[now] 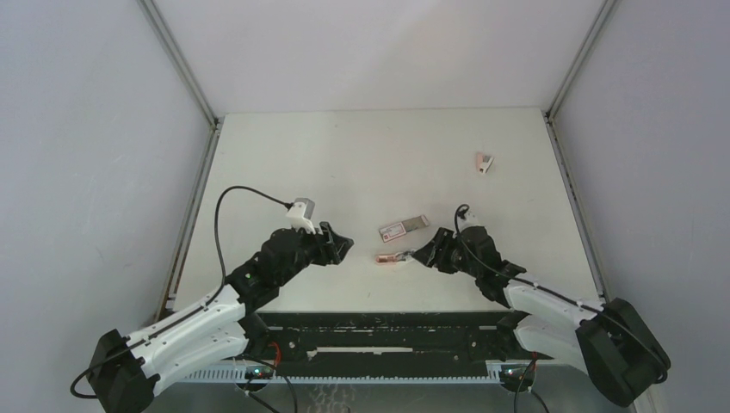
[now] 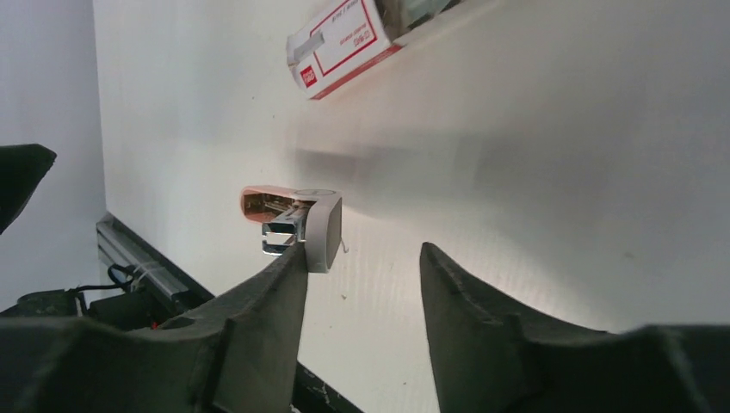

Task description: Load the staples into the stapler

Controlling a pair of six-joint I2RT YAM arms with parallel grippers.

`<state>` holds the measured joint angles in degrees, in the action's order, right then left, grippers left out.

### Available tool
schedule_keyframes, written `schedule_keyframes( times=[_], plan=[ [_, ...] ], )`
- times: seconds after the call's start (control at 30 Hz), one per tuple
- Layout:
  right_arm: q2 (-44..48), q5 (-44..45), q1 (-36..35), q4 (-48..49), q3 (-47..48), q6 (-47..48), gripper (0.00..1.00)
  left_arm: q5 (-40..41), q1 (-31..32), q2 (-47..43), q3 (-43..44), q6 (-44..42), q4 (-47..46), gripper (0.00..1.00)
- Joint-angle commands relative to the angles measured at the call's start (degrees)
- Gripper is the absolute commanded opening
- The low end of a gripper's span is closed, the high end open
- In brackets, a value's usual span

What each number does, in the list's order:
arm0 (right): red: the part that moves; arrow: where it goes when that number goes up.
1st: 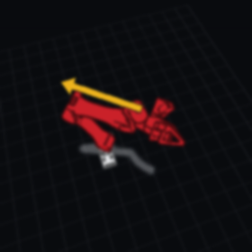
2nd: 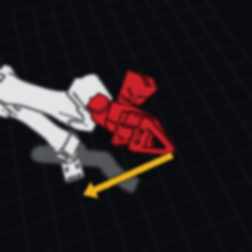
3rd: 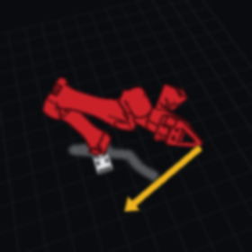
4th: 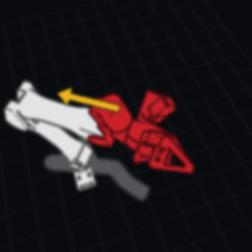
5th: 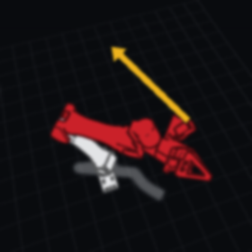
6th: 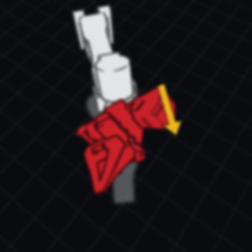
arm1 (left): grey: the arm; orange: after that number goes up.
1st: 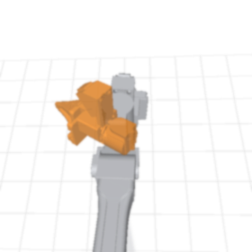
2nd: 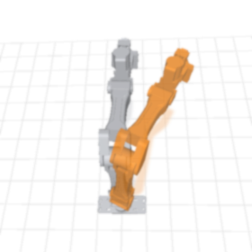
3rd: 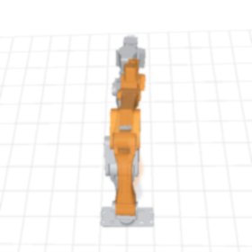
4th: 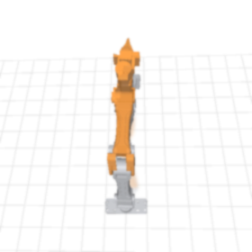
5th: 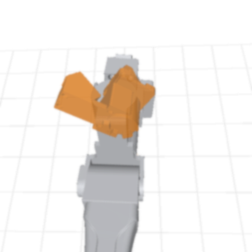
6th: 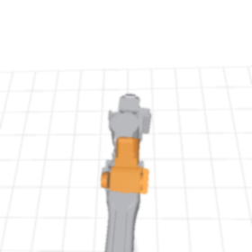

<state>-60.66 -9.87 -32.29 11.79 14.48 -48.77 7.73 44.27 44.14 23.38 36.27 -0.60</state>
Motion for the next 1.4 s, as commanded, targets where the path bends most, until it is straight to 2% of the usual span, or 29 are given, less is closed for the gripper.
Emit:
schedule_keyframes(
  times=[0.0,0.13,0.43,0.6,0.73,0.83,0.97,1.07,1.37],
  plan=[
    [4.5,2.2,2.1,-3.1,-0.4,2.9,0.46,0.2,-0.4,-0.4,2.6,-2.0,-0.2,0.67],
    [3.8,1.0,3.4,-2.9,-0.8,3.5,0.37,-0.7,-0.4,0.4,2.8,-2.3,-0.7,0.67],
    [-5.5,-1.3,3.8,0.8,-0.7,3.2,0.04,-3.1,-0.4,2.5,2.8,-2.2,-2.1,0.67],
    [-7.8,-0.8,3.8,0.5,-0.6,2.9,0.05,-3.3,-0.4,2.7,2.8,-2.2,-2.2,0.67],
    [-8.7,1.7,3.7,-3.4,1.1,3.5,0.00,-3.5,-0.4,4.1,2.8,-1.7,-3.2,0.67],
    [-9.1,2.1,3.5,-4.7,1.5,3.7,0.00,-6.4,-0.4,6.6,2.5,0.0,-7.5,0.67],
    [-9.5,1.3,3.3,-4.4,1.5,3.3,0.00,-12.9,0.7,13.4,2.2,4.1,-15.9,0.68],
    [-9.8,1.6,2.7,-3.9,1.4,2.6,0.00,-14.4,3.6,19.1,3.8,6.4,-20.3,0.69],
    [-9.4,1.9,1.5,-3.6,1.4,1.8,0.01,-16.4,8.7,32.2,9.9,10.0,-25.8,0.71]
  ],
)
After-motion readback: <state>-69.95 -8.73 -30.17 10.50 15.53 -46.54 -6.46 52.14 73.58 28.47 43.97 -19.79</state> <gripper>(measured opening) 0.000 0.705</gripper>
